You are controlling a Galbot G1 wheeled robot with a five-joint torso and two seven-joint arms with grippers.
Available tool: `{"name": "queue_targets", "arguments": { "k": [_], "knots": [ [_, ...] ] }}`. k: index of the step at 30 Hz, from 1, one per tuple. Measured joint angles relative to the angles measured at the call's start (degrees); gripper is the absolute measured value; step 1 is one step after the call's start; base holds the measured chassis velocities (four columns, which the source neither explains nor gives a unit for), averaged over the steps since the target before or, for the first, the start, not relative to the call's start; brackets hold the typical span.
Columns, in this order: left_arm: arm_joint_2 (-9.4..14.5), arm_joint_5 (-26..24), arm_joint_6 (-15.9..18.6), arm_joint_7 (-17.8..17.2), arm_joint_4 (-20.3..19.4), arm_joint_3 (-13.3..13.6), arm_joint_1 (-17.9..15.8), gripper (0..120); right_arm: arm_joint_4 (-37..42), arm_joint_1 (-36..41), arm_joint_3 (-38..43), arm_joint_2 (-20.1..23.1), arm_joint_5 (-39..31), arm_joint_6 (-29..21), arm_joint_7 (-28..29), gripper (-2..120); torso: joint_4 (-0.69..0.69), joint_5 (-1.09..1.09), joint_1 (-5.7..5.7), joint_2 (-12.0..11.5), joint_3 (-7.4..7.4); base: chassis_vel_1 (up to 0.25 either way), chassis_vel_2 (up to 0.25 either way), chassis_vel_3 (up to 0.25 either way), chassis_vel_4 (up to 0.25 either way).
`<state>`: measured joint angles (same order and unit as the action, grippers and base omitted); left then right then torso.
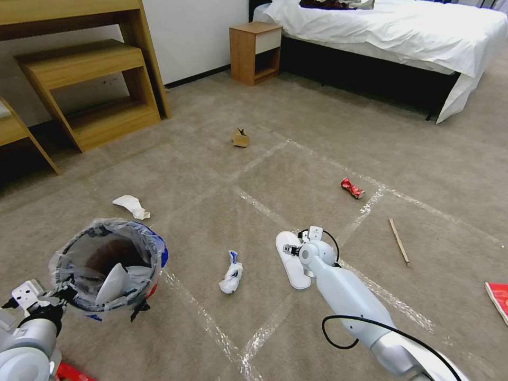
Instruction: Pick up the trash bin and place the garbage on the floor into it.
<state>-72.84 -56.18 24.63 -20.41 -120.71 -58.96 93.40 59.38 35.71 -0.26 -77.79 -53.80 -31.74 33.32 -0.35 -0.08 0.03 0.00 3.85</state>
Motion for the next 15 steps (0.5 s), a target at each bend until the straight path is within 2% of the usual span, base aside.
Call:
{"name": "queue_targets", "arguments": {
  "k": [15],
  "knots": [
    [0.3,-0.2,-0.6,0.2,0.6,0.2,-0.1,1,-7.3,-1.6,0.0,-2.6,5.2,6.1,-5.8,99,0.00,0.00,0.00,0.0,0.00,0.000,0.000,0.000,0.000]
  ]
}}
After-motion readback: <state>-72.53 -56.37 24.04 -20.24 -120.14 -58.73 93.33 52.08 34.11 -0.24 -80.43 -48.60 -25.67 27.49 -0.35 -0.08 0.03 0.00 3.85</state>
